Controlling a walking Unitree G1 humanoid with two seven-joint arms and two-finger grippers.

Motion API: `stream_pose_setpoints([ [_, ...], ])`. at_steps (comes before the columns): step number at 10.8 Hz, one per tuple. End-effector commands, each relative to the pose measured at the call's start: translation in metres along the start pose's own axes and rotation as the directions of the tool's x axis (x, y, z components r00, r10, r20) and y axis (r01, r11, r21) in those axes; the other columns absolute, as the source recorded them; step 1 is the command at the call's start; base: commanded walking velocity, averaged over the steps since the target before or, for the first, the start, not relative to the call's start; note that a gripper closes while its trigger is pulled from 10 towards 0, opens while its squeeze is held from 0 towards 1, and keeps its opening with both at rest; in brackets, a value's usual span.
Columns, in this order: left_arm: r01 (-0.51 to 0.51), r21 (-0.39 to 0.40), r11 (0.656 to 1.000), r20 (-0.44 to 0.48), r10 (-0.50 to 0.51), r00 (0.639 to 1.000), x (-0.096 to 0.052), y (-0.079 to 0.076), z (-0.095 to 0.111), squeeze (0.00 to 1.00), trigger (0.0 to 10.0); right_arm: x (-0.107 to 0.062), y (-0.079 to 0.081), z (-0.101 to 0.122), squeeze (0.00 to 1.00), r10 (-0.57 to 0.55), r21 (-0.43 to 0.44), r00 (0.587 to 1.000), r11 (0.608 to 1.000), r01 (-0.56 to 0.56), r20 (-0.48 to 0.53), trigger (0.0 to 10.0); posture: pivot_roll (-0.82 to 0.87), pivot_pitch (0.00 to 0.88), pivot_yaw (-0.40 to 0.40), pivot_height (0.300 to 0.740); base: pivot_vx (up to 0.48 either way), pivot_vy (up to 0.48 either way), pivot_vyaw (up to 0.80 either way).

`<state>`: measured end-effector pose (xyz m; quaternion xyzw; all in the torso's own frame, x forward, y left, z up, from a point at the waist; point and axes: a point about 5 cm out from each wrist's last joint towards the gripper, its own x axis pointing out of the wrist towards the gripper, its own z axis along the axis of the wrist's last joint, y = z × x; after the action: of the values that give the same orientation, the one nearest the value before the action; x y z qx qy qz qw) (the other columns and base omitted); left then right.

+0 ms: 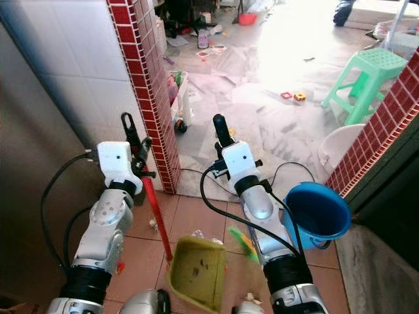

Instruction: Sweep floor

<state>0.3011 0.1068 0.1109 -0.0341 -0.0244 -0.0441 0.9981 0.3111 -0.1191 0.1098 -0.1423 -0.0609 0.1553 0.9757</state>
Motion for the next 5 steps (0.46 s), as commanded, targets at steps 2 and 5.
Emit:
stream_pose_setpoints([
  [2, 0.013, 0.001, 1.0, 0.032, -0.013, 0.999, 0.0019, -0.0021, 0.0079, 0.0, 10.0, 0.0047, -0.0033, 0.0082, 0.0, -0.011, -0.027, 0.999, 1.0, 0.012, 0.039, 10.0, -0.1, 0.0, 0.057, 0.74, -0.139, 0.0, 0.0],
  [5, 0.01, 0.002, 1.0, 0.029, -0.01, 1.0, 0.002, -0.0006, 0.0079, 0.0, 10.0, 0.0055, -0.0106, 0.0119, 0.0, -0.067, -0.063, 0.995, 0.995, 0.071, 0.067, 10.0, -0.1, 0.0, 0.054, 0.74, -0.29, 0.0, 0.0],
])
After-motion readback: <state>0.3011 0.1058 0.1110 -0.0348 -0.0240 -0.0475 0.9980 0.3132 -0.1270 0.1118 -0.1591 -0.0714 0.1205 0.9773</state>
